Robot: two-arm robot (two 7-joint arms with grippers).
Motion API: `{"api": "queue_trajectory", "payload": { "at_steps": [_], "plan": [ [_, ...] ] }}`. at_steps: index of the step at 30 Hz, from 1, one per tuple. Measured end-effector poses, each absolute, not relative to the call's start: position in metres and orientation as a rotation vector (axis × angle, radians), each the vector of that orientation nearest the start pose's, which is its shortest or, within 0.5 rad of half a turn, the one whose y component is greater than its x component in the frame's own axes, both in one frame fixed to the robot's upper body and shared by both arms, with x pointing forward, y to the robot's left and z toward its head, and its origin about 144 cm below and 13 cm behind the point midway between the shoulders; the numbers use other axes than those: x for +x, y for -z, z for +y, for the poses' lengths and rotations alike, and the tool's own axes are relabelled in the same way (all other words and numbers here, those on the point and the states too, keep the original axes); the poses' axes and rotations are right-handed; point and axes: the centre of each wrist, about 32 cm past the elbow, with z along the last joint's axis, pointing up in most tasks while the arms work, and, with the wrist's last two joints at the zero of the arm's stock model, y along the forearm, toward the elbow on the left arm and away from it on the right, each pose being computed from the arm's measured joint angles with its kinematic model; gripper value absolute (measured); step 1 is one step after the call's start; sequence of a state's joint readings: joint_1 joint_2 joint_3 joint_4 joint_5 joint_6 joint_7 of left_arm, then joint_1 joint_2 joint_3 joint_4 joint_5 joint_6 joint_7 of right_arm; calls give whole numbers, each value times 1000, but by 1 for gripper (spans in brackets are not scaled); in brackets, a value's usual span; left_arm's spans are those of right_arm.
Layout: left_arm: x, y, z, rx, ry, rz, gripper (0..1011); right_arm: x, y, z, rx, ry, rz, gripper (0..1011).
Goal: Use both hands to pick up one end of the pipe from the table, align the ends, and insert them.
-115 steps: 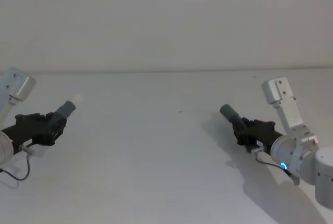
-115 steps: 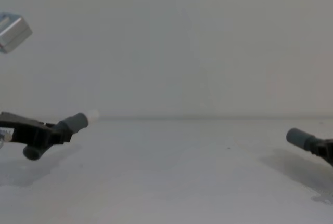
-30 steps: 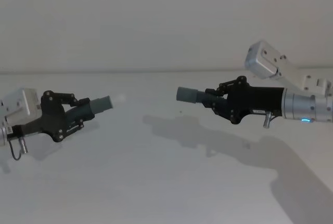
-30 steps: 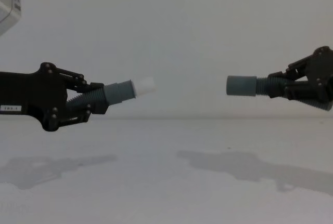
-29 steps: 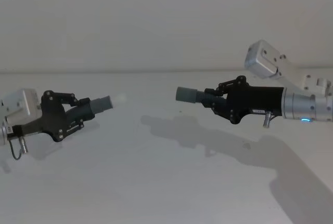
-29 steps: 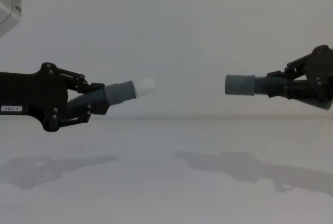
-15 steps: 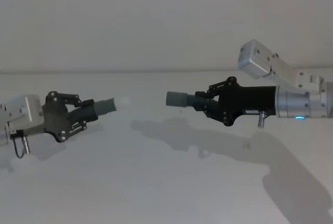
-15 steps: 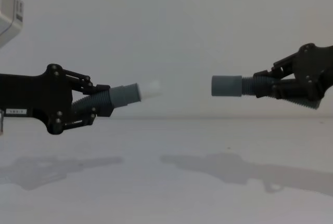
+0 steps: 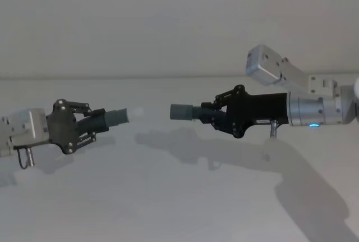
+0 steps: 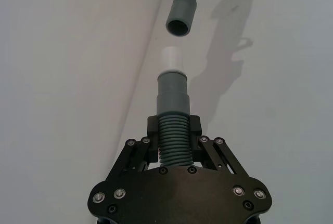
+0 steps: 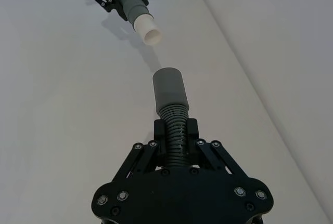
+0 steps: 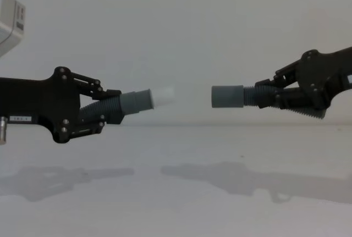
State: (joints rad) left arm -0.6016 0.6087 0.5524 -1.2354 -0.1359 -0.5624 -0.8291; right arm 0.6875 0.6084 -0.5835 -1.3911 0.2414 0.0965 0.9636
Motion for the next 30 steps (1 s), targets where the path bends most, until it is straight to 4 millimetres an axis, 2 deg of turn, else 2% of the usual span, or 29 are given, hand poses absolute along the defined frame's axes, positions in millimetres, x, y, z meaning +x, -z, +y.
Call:
{"api": "queue_trajectory", "payload": {
  "at_steps": [30],
  "plan": [
    [591, -1243, 317, 302, -255, -827, 304, 595, -1305, -278, -473, 275, -309, 213]
  ]
}}
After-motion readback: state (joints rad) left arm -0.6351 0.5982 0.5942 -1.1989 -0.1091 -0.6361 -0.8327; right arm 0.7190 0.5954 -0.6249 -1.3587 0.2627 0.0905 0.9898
